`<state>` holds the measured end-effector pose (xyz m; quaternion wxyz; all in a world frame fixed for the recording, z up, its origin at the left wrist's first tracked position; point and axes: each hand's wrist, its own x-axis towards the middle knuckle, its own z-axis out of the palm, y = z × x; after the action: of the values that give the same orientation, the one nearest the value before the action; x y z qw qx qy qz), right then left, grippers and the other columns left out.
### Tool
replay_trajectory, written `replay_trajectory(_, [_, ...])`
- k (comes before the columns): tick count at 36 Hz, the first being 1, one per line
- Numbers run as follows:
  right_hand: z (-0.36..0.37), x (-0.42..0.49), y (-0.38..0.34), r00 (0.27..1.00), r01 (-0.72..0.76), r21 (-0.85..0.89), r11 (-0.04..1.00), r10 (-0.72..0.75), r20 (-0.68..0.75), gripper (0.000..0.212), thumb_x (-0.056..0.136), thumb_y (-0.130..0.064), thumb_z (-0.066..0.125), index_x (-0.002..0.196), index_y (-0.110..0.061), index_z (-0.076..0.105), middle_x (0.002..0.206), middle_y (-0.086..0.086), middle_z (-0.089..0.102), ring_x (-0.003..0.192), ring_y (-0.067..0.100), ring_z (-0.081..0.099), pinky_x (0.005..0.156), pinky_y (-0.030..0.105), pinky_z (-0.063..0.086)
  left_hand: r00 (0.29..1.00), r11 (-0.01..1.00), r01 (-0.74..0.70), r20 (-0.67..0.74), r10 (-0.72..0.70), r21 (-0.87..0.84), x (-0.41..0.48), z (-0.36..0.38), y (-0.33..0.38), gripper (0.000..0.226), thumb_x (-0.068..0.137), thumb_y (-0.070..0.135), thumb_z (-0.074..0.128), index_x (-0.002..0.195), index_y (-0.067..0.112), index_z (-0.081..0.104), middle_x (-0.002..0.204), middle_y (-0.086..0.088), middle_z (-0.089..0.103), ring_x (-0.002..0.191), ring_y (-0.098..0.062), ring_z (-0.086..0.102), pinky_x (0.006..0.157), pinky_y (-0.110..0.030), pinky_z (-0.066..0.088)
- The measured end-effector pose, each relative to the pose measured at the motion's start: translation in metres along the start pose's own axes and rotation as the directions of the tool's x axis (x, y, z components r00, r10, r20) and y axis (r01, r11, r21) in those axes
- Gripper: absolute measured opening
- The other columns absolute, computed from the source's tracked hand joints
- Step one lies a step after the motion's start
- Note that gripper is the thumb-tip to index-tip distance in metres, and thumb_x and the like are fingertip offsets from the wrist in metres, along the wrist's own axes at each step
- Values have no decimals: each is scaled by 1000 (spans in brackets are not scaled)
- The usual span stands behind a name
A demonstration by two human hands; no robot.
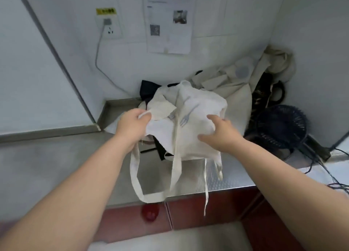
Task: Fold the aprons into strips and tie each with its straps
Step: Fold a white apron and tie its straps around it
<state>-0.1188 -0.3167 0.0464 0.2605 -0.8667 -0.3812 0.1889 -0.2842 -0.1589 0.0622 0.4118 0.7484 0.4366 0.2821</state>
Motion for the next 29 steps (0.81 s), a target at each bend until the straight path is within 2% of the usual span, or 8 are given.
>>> replay_trajectory(6, [10, -33, -43, 954, 297, 66, 953, -299, 28, 91, 85, -26, 67, 149, -38, 4, 154, 0, 14, 135, 20, 29, 89, 20, 29, 953, 995, -103, 286, 97, 6, -49, -34, 13, 7, 86, 30, 66, 82, 31, 71, 85, 13, 68, 78, -2, 58, 73, -19, 43])
replay_trajectory(10, [21, -44, -73, 905, 398, -48, 916, -384, 185, 75, 85, -36, 67, 146, -40, 24, 155, 1, 18, 140, 21, 23, 109, 27, 24, 909, 995, -71, 405, 93, -69, -70, -54, 15, 15, 81, 20, 73, 92, 30, 71, 88, 7, 72, 80, -2, 64, 70, -17, 49])
replay_trajectory(13, [40, -57, -100, 873, 480, -85, 873, -465, 150, 29, 94, -30, 55, 119, -18, 61, 133, 5, 50, 123, 21, 45, 89, 19, 29, 886, 997, -6, 463, 39, -74, -83, -85, -1, 41, 78, 10, 74, 115, 26, 63, 102, 6, 68, 81, 11, 62, 64, -10, 46])
replay_trajectory(16, [58, -67, -123, 893, 446, 76, 892, -449, 27, 13, 96, -26, 51, 101, -16, 56, 96, -4, 57, 85, 12, 51, 65, 17, 31, 873, 998, 0, 487, -27, 55, -98, -120, -27, 51, 79, 4, 70, 123, 24, 54, 90, 11, 64, 62, 16, 57, 56, -5, 42])
replay_trajectory(20, [93, -82, -153, 846, 461, 31, 887, -449, 287, 79, 80, -22, 69, 146, -28, 26, 147, -1, 33, 132, 13, 35, 102, 21, 32, 911, 999, 32, 413, -28, -2, -121, -174, -62, 44, 73, 9, 73, 109, 31, 62, 96, 0, 72, 89, -15, 69, 83, -20, 52])
replay_trajectory(22, [122, -100, -172, 831, 453, -56, 890, -399, 387, 93, 78, -23, 71, 149, -35, 13, 153, -1, 23, 137, 18, 31, 102, 25, 34, 909, 999, 16, 417, 2, -40, -132, -200, -76, 40, 68, 12, 73, 101, 32, 65, 98, -8, 72, 86, -24, 68, 85, -31, 53])
replay_trajectory(26, [172, -127, -202, 846, 505, -99, 858, -468, 256, 48, 87, -25, 62, 134, -25, 50, 135, 3, 48, 123, 21, 47, 98, 26, 36, 895, 999, -27, 446, 33, -21, -153, -244, -95, 33, 77, -6, 62, 94, 22, 64, 75, -11, 54, 57, -11, 47, 52, -16, 39])
replay_trajectory(29, [195, -150, -229, 869, 494, -153, 856, -479, 126, 24, 89, -23, 59, 111, -18, 66, 115, 2, 63, 109, 23, 55, 91, 32, 44, 920, 998, -39, 392, 19, 44, -169, -289, -121, 35, 78, -12, 54, 98, 16, 61, 54, 12, 55, 44, -2, 42, 44, -11, 33])
